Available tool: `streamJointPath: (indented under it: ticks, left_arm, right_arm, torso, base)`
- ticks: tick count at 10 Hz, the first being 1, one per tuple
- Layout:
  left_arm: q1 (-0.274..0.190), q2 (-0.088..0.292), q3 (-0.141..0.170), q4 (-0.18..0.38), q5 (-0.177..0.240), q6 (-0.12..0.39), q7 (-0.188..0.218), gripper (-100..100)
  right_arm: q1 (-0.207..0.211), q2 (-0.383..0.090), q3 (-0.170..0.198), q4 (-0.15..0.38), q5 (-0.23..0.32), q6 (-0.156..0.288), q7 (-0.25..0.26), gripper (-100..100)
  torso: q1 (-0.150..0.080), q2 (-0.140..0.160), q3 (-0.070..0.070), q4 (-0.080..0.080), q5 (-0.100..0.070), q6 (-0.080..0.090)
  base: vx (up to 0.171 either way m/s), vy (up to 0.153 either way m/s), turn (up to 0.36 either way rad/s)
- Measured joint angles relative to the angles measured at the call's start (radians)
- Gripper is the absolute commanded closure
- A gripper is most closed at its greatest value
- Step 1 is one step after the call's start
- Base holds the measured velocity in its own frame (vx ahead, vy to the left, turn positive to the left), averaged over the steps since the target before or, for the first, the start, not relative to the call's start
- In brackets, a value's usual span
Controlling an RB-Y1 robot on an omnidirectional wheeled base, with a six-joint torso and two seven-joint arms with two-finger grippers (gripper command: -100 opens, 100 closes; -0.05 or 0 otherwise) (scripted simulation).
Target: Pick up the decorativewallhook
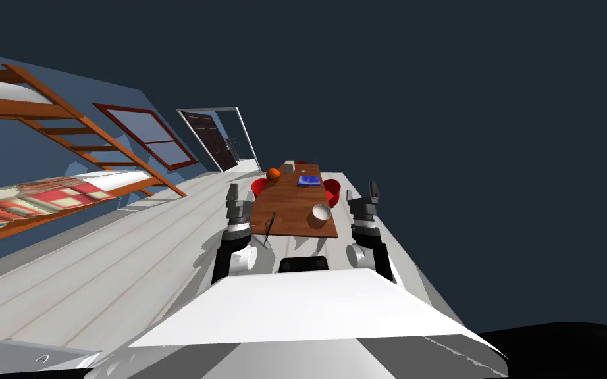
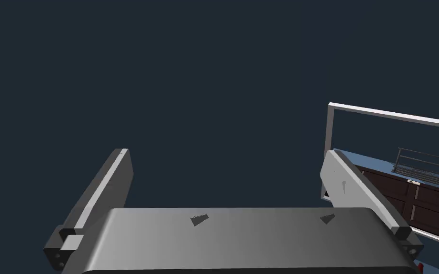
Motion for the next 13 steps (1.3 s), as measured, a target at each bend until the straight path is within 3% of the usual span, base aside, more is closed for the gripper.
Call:
streamJointPath:
  ticks: [5, 13]
  left_arm:
    - [-0.035, 0.062, 0.058, 0.01, -0.008, 0.118, -0.062, -100]
    - [-0.093, 0.093, 0.13, 0.038, -0.024, 0.317, -0.174, -100]
  right_arm:
    - [0.0, 0.0, 0.0, 0.0, 0.0, 0.0, 0.0, 0]
    - [0.0, 0.0, 0.0, 0.0, 0.0, 0.0, 0.0, 0]
  torso:
    - [0.005, 0.002, 0.001, 0.001, 0.001, 0.0]
    - [0.003, 0.001, 0.001, 0.0, 0.001, 0.0]
  base:
    - [-0.033, 0.059, -0.119]
    - [-0.029, 0.047, -0.119]
